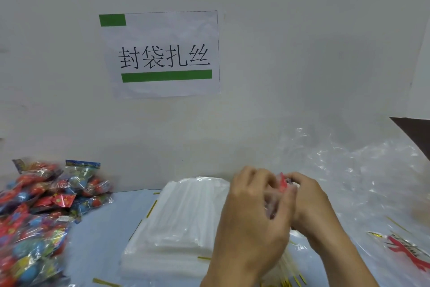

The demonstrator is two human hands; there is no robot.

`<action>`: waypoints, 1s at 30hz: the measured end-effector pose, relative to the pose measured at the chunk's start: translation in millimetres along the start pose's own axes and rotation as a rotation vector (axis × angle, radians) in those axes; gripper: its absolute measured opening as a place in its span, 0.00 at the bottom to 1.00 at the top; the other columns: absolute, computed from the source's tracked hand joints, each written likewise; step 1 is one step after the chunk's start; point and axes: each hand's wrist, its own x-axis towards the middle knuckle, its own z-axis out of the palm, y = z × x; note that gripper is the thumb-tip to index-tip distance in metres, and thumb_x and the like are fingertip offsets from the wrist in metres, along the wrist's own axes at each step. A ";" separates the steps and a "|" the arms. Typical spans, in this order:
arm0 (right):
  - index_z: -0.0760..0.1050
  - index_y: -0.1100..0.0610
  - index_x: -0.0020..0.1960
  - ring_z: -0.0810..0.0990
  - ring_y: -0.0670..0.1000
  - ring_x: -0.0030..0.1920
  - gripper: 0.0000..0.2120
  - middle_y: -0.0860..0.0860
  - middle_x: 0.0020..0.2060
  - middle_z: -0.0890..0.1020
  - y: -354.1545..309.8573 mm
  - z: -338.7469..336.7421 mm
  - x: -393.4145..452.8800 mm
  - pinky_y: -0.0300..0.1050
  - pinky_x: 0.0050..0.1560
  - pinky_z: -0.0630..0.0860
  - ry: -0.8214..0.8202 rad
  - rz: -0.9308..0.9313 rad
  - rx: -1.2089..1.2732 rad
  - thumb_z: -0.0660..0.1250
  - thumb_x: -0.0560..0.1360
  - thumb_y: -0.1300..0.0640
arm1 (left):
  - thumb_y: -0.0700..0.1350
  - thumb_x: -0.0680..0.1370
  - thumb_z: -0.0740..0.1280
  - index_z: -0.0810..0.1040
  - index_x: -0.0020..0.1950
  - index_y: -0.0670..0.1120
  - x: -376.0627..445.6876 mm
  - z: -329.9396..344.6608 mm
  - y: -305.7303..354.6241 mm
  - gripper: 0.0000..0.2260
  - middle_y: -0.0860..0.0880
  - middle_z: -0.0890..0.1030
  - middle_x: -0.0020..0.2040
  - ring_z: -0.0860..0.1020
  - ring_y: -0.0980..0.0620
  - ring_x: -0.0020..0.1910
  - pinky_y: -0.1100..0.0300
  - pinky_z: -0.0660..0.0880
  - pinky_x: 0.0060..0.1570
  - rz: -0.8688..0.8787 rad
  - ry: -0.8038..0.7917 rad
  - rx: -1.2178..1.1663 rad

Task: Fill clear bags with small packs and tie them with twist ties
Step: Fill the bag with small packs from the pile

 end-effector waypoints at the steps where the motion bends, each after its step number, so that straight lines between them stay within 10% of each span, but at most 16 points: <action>1: 0.81 0.52 0.46 0.84 0.56 0.36 0.07 0.52 0.36 0.86 0.0 -0.9 -0.3 0.51 0.38 0.82 -0.045 0.003 0.042 0.78 0.70 0.56 | 0.67 0.74 0.59 0.73 0.52 0.55 0.2 -1.8 -3.4 0.18 0.62 0.72 0.51 0.73 0.60 0.54 0.63 0.72 0.52 -0.083 0.040 -0.001; 6: 0.81 0.48 0.47 0.86 0.49 0.34 0.11 0.48 0.34 0.86 -2.5 5.3 -1.0 0.50 0.39 0.84 -0.099 -0.101 0.030 0.79 0.67 0.52 | 0.61 0.78 0.64 0.71 0.59 0.55 0.9 -14.4 -27.9 0.15 0.59 0.79 0.52 0.77 0.56 0.56 0.53 0.73 0.59 -0.322 -0.077 0.088; 12: 0.79 0.50 0.46 0.85 0.50 0.37 0.10 0.49 0.37 0.86 -3.0 20.6 -6.9 0.46 0.40 0.82 -0.235 -0.118 0.038 0.78 0.68 0.52 | 0.43 0.79 0.65 0.82 0.47 0.51 4.6 -21.2 -26.7 0.07 0.57 0.84 0.40 0.82 0.58 0.41 0.57 0.77 0.44 -0.068 0.145 0.005; 16: 0.71 0.53 0.33 0.76 0.47 0.30 0.10 0.48 0.28 0.77 2.4 33.7 -10.1 0.32 0.27 0.70 -0.032 -0.198 0.028 0.64 0.72 0.54 | 0.42 0.78 0.64 0.80 0.52 0.53 2.8 -4.2 -5.8 0.08 0.53 0.82 0.38 0.76 0.57 0.35 0.64 0.73 0.40 0.164 0.084 0.087; 20: 0.73 0.58 0.36 0.76 0.57 0.34 0.13 0.55 0.32 0.79 4.7 29.4 -1.6 0.49 0.38 0.73 0.169 0.055 0.472 0.68 0.66 0.48 | 0.48 0.76 0.67 0.73 0.64 0.54 -3.8 8.9 -3.7 0.16 0.58 0.77 0.58 0.73 0.62 0.58 0.67 0.69 0.56 0.219 0.121 0.102; 24: 0.81 0.58 0.48 0.86 0.57 0.43 0.16 0.56 0.42 0.87 15.4 32.5 9.8 0.57 0.49 0.83 0.208 0.154 0.559 0.81 0.68 0.50 | 0.55 0.70 0.70 0.63 0.68 0.54 -13.7 11.8 -25.1 0.29 0.58 0.66 0.64 0.67 0.54 0.66 0.56 0.65 0.62 -0.134 0.346 0.175; 27: 0.80 0.57 0.52 0.86 0.58 0.46 0.19 0.56 0.47 0.86 21.8 39.1 13.6 0.59 0.52 0.83 0.216 0.196 0.576 0.81 0.68 0.48 | 0.53 0.77 0.69 0.65 0.64 0.57 -13.8 13.3 -40.0 0.19 0.61 0.71 0.58 0.76 0.54 0.58 0.59 0.76 0.53 -0.545 0.278 -0.288; 30: 0.80 0.57 0.56 0.85 0.59 0.49 0.22 0.57 0.50 0.84 22.9 43.8 14.5 0.60 0.54 0.83 0.234 0.217 0.579 0.80 0.68 0.47 | 0.46 0.79 0.68 0.75 0.52 0.55 -13.9 12.0 -49.9 0.05 0.58 0.80 0.45 0.80 0.57 0.46 0.65 0.77 0.41 -0.540 0.283 -0.273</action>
